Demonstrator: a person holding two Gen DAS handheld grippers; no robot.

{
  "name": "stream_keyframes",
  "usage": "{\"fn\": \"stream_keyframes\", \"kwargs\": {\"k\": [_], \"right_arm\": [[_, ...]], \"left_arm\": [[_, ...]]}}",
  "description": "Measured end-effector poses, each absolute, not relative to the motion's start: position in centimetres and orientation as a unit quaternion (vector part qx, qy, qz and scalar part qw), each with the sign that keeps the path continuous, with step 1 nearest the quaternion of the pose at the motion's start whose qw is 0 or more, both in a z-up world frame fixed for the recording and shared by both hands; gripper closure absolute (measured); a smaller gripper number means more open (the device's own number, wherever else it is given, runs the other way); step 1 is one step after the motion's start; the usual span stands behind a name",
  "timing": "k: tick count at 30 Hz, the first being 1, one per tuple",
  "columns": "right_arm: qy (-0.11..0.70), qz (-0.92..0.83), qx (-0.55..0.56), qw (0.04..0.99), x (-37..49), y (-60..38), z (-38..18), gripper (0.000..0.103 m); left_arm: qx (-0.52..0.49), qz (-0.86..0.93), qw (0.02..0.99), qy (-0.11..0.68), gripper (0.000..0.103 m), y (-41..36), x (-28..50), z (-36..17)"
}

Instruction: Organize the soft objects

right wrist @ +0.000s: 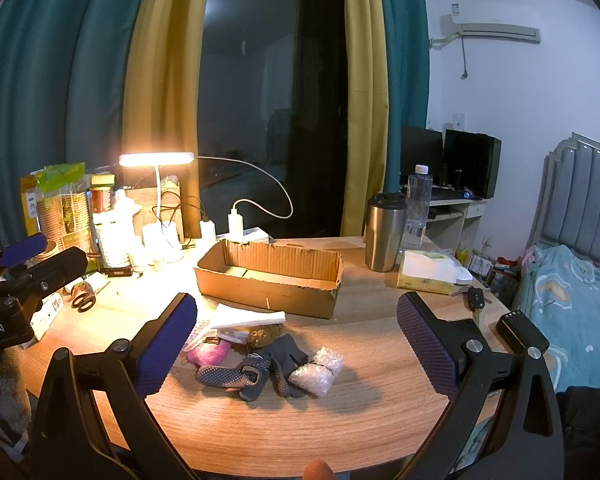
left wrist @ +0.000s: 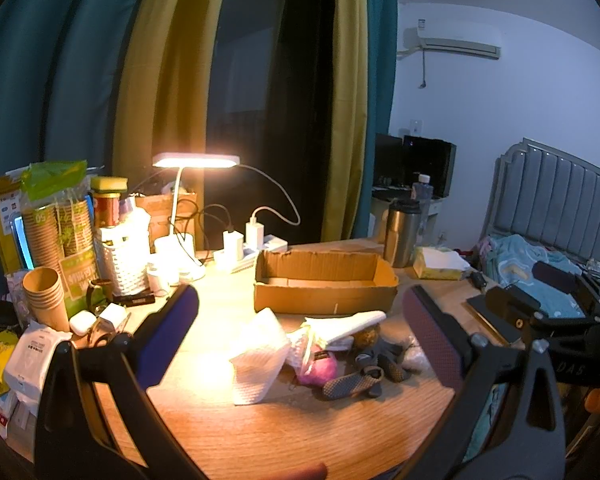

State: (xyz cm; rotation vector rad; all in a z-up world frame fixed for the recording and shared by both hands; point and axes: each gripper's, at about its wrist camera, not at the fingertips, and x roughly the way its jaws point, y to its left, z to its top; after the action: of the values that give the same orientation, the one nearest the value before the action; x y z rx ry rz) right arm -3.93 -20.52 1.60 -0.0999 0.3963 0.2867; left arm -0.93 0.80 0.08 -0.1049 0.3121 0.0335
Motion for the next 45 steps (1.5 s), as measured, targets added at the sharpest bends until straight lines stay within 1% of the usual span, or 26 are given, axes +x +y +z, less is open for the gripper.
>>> {"fn": "stream_keyframes", "kwargs": {"k": [45], "right_arm": [[0.201,0.142,-0.050,0.968,-4.06,-20.29,1.50,0.001]], "left_arm": [[-0.054,0.017,0.986,0.156,0.000,0.84,-1.26,-0.19]]}}
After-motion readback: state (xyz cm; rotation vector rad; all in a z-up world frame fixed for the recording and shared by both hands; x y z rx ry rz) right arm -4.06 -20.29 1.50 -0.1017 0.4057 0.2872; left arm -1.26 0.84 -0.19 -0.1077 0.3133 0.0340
